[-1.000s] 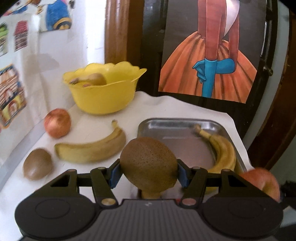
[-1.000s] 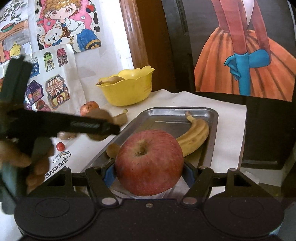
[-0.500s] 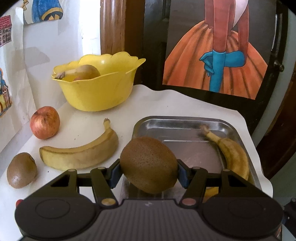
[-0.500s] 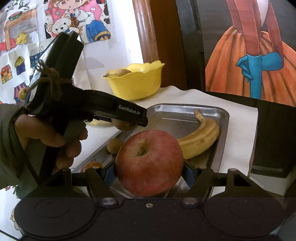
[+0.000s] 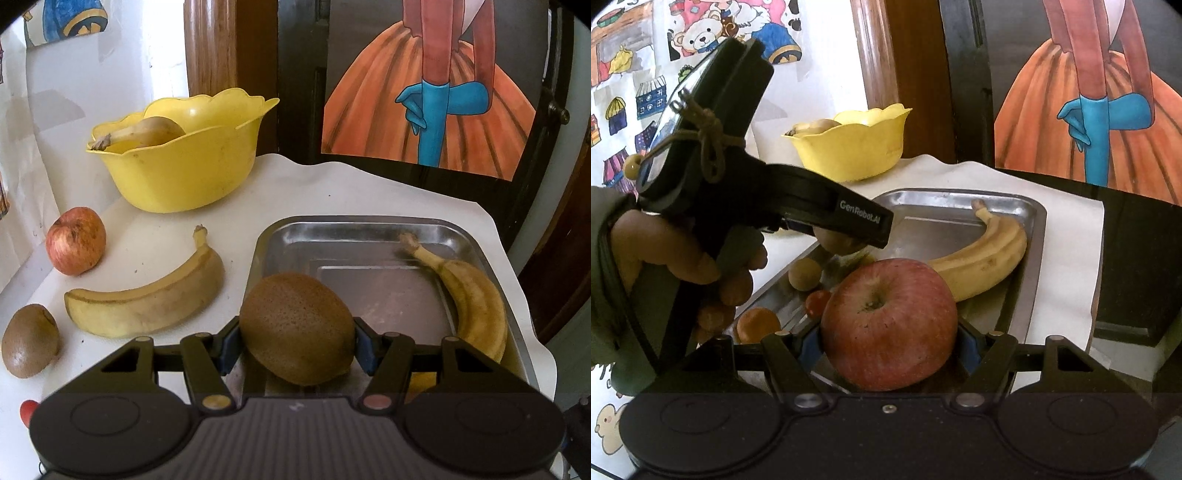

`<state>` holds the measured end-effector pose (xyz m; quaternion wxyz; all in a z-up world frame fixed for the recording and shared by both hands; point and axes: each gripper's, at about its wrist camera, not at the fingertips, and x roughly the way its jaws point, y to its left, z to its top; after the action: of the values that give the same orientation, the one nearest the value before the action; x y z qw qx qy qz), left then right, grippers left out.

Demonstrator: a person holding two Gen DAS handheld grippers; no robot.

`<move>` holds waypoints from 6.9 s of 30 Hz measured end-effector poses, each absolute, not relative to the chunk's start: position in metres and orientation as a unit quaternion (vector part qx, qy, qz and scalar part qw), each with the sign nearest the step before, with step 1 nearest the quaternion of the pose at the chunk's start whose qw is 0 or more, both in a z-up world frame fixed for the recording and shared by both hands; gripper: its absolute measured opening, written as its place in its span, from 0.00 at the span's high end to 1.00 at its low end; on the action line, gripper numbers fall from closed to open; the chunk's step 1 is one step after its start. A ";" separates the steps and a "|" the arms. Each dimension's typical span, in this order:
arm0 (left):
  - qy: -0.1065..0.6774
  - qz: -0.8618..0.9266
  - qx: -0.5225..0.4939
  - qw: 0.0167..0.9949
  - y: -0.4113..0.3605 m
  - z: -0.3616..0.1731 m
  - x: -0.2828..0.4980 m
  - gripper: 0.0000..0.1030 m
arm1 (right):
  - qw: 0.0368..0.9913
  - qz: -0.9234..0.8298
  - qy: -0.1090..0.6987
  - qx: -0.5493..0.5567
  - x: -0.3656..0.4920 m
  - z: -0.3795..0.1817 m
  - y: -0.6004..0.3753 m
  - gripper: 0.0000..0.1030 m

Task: Organize fruits
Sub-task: 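Lower the kiwi and apple into the tray and open both tools, then withdraw both open tools from the tray toward the remaining fruits, then grasp the second brown kiwi with the left tool while the right tool grasps the cherry tomato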

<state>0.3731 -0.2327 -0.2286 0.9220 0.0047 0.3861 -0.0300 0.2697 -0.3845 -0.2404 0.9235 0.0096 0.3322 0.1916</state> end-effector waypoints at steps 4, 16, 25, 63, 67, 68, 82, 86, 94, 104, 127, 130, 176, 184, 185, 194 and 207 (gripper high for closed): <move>0.388 -0.031 0.008 0.921 -0.233 -0.229 0.373 0.37 | 0.925 0.187 0.331 0.009 0.271 -0.241 -0.383 0.29; 0.362 -0.033 -0.007 0.932 -0.230 -0.220 0.357 0.20 | 0.933 0.176 0.315 0.009 0.261 -0.235 -0.384 0.17; 0.323 -0.022 -0.015 0.946 -0.205 -0.197 0.337 0.03 | 0.951 0.112 0.288 0.023 0.242 -0.219 -0.385 0.01; 0.354 0.017 0.003 0.935 -0.030 -0.199 0.186 0.00 | 0.940 -0.114 0.306 0.098 0.116 -0.203 -0.269 0.01; 0.365 0.024 -0.001 0.931 -0.025 -0.202 0.178 0.00 | 0.938 -0.112 0.314 0.095 0.117 -0.204 -0.266 0.01; 0.368 0.024 -0.001 0.930 -0.024 -0.203 0.176 0.00 | 0.937 -0.111 0.317 0.094 0.118 -0.204 -0.264 0.01; 0.374 0.037 -0.004 0.927 -0.016 -0.207 0.162 0.00 | 0.933 -0.089 0.343 0.059 0.130 -0.208 -0.239 0.01; 0.376 0.044 -0.010 0.926 -0.010 -0.209 0.159 0.00 | 0.935 -0.073 0.343 0.048 0.134 -0.208 -0.230 0.01; 0.377 0.060 -0.011 0.924 -0.001 -0.211 0.157 0.00 | 0.944 -0.034 0.328 0.027 0.141 -0.206 -0.213 0.01; 0.373 0.072 -0.010 0.925 0.005 -0.213 0.166 0.00 | 0.960 0.024 0.278 -0.012 0.146 -0.202 -0.200 0.01; 0.359 0.047 -0.005 0.932 -0.013 -0.211 0.263 0.00 | 0.947 0.105 0.295 -0.065 0.198 -0.221 -0.198 0.01; 0.356 0.040 -0.002 0.933 -0.016 -0.210 0.280 0.00 | 0.944 0.117 0.300 -0.070 0.208 -0.224 -0.196 0.01; 0.386 -0.046 0.037 0.921 -0.022 -0.220 0.360 0.04 | 0.900 0.266 0.341 -0.054 0.293 -0.245 -0.138 0.23; 0.394 -0.059 0.053 0.916 -0.016 -0.218 0.362 0.16 | 0.903 0.272 0.328 -0.060 0.293 -0.248 -0.136 0.35; 0.393 -0.061 0.054 0.916 -0.015 -0.218 0.361 0.18 | 0.903 0.274 0.325 -0.063 0.292 -0.248 -0.136 0.40; 0.441 -0.095 0.023 0.892 -0.012 -0.219 0.372 0.37 | 0.902 0.283 0.317 -0.079 0.294 -0.249 -0.135 0.59; 0.441 -0.046 -0.037 0.896 0.003 -0.221 0.359 0.39 | 0.901 0.285 0.316 -0.079 0.283 -0.247 -0.141 0.76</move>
<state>0.3591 0.0028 -0.2208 0.8958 -0.0369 0.4406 -0.0461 0.2830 -0.1415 -0.2466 0.9014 -0.0793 0.3158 0.2854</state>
